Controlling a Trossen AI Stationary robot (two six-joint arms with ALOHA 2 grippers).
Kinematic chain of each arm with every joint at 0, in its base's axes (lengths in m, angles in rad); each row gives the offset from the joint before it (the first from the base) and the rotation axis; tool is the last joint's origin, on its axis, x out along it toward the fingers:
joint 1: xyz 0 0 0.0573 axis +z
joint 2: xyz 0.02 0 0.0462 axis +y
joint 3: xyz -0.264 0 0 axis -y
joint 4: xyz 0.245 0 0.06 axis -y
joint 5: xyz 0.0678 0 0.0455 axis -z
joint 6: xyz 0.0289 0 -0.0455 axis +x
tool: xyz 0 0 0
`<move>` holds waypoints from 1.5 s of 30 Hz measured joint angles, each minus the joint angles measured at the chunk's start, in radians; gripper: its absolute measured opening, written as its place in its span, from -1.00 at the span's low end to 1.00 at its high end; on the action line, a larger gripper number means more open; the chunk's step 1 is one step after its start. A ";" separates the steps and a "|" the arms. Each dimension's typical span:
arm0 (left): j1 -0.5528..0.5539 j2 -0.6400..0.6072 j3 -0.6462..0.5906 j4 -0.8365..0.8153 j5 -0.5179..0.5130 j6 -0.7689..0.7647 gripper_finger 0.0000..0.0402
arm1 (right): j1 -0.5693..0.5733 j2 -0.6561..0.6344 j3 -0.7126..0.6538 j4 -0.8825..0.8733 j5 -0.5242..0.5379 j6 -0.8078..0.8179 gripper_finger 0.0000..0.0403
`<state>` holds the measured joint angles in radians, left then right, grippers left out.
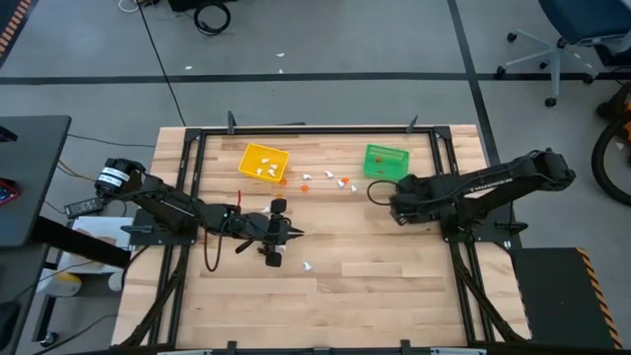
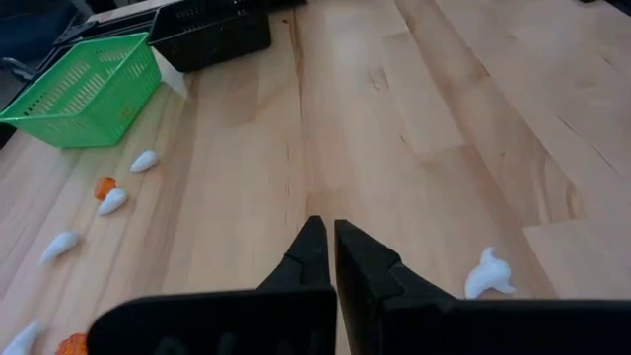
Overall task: Sort Halloween decoration
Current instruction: Put the black skeleton toy into the black bin, then put the white ghost toy into the yellow bin
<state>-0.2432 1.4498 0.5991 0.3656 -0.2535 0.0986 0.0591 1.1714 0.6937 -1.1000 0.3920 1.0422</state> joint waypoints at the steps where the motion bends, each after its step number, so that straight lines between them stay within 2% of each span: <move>1: 0.000 0.000 0.000 -0.003 0.000 0.000 -1.00 | -0.005 0.003 0.000 -0.020 0.000 0.005 -0.71; 5: 0.000 0.000 0.000 -0.030 0.000 0.000 -1.00 | -0.024 0.017 0.000 -0.062 -0.028 0.004 -0.62; 12: -0.001 0.000 0.000 -0.038 0.000 -0.018 -0.99 | -0.038 0.028 0.000 -0.069 -0.046 -0.019 -0.35; 18: -0.001 -0.049 0.001 -0.094 0.000 -0.032 -0.84 | -0.035 0.027 0.003 -0.068 -0.045 -0.024 -0.26; 20: -0.003 -0.069 0.001 -0.115 0.000 -0.033 -0.76 | -0.019 0.027 0.019 -0.058 -0.019 -0.024 -0.26; 23: -0.017 -0.091 0.001 -0.175 0.000 -0.036 -0.66 | 0.028 0.026 0.058 -0.019 0.076 -0.053 -0.28; 26: -0.032 -0.091 0.001 -0.206 0.001 -0.052 -0.60 | 0.074 0.026 0.082 0.078 0.208 -0.106 -0.28; 29: -0.042 -0.090 0.001 -0.205 0.001 -0.069 -0.59 | 0.096 0.039 0.069 0.277 0.283 -0.232 -0.28; 32: -0.043 -0.089 0.001 -0.205 0.001 -0.072 -0.59 | 0.090 0.093 0.029 0.530 0.291 -0.378 -0.27; 35: -0.043 -0.089 0.001 -0.198 0.001 -0.079 -0.59 | 0.071 0.180 0.003 0.734 0.288 -0.433 -0.25; 40: -0.043 -0.089 0.001 -0.197 0.001 -0.087 -0.59 | 0.009 0.336 -0.003 0.885 0.271 -0.417 -0.19; 45: -0.043 -0.089 0.001 -0.198 0.001 -0.088 -0.59 | -0.055 0.450 -0.003 0.993 0.236 -0.411 -0.04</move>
<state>-0.2859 1.3609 0.5999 0.1680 -0.2527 0.0105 0.0044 1.6214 0.6903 -0.1065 0.6282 0.6316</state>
